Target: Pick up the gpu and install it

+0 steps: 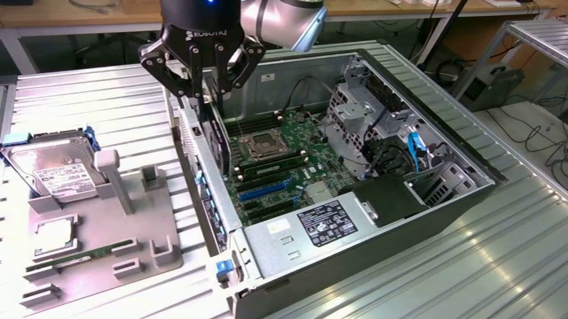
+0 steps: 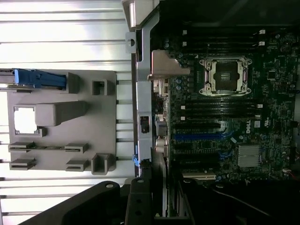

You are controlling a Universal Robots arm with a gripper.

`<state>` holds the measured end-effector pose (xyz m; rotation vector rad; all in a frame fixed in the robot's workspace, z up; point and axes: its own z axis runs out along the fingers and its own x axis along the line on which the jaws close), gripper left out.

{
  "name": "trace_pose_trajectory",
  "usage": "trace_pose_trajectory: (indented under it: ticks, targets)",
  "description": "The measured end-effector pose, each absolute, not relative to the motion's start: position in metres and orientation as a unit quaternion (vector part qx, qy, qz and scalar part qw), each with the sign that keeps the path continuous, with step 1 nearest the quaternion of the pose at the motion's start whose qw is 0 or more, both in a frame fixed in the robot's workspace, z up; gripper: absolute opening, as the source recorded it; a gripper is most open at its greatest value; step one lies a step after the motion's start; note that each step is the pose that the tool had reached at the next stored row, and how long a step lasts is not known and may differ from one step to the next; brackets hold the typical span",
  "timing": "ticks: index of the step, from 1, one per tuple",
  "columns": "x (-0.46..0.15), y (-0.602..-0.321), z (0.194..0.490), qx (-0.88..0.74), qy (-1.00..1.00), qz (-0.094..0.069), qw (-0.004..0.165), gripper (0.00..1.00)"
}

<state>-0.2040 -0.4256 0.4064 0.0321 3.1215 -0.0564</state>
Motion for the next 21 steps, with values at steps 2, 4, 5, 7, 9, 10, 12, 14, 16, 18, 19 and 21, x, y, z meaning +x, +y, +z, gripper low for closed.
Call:
trace_pose_trajectory:
  ticks: [2,4,5,7,9,10,12,14,16,18,19,21]
  targets:
    - [-0.203,-0.426,0.405,0.01,1.0,-0.018,0.01,0.27]
    - [-0.202,-0.426,0.404,0.01,1.0,-0.018,0.01,0.27]
    - [-0.201,-0.426,0.403,0.01,1.0,-0.018,0.01,0.27]
    - [-0.201,-0.426,0.402,0.01,1.0,-0.018,0.01,0.27]
    - [-0.199,-0.426,0.401,0.01,1.0,-0.018,0.01,0.27]
    - [-0.199,-0.426,0.4,0.01,1.0,-0.018,0.01,0.27]
    - [-0.197,-0.426,0.399,0.01,1.0,-0.018,0.01,0.27]
    - [-0.196,-0.426,0.399,0.01,1.0,-0.018,0.01,0.27]
    - [-0.195,-0.426,0.398,0.01,1.0,-0.018,0.01,0.27]
    - [-0.193,-0.426,0.398,0.01,1.0,-0.018,0.01,0.27]
    - [-0.192,-0.426,0.397,0.01,1.0,-0.018,0.01,0.27]
    - [-0.191,-0.426,0.397,0.01,1.0,-0.018,0.01,0.27]
